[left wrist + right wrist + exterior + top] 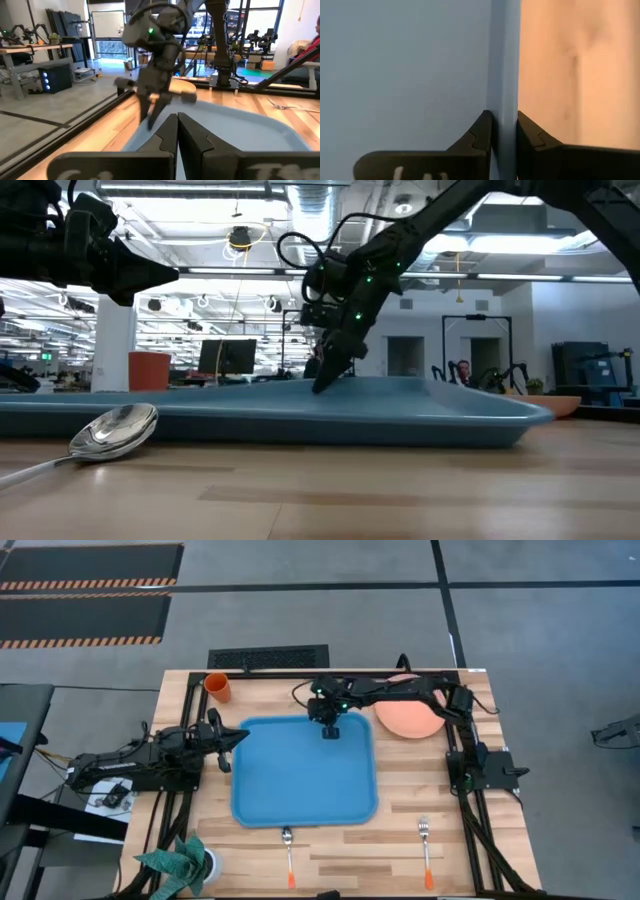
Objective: Pick and place plate/cup/fork/spoon on tray
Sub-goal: Prepare the blue serving tray
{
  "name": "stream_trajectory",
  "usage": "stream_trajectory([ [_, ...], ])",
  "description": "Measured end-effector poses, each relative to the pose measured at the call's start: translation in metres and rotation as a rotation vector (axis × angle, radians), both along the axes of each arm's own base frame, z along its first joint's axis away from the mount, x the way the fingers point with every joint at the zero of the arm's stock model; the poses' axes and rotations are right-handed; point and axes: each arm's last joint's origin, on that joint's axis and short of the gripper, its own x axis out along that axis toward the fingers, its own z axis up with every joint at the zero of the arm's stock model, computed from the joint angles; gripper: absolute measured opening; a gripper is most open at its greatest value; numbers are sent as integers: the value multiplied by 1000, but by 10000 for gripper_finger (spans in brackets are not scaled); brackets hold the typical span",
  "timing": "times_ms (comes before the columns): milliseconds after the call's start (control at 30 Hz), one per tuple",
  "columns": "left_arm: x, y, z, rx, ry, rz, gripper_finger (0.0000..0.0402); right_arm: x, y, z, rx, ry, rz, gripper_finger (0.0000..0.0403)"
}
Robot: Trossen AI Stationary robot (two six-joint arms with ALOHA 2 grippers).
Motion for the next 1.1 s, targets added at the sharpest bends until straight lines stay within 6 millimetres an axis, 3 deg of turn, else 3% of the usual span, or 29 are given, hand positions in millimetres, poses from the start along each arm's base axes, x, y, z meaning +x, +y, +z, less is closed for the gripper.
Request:
stream_trajectory([
  [967,2,1,-3,3,34,20,0,-20,-17,-11,111,111,-63,62],
  [1100,2,1,-2,3,34,21,0,-17,-18,-24,126,123,-42,63],
])
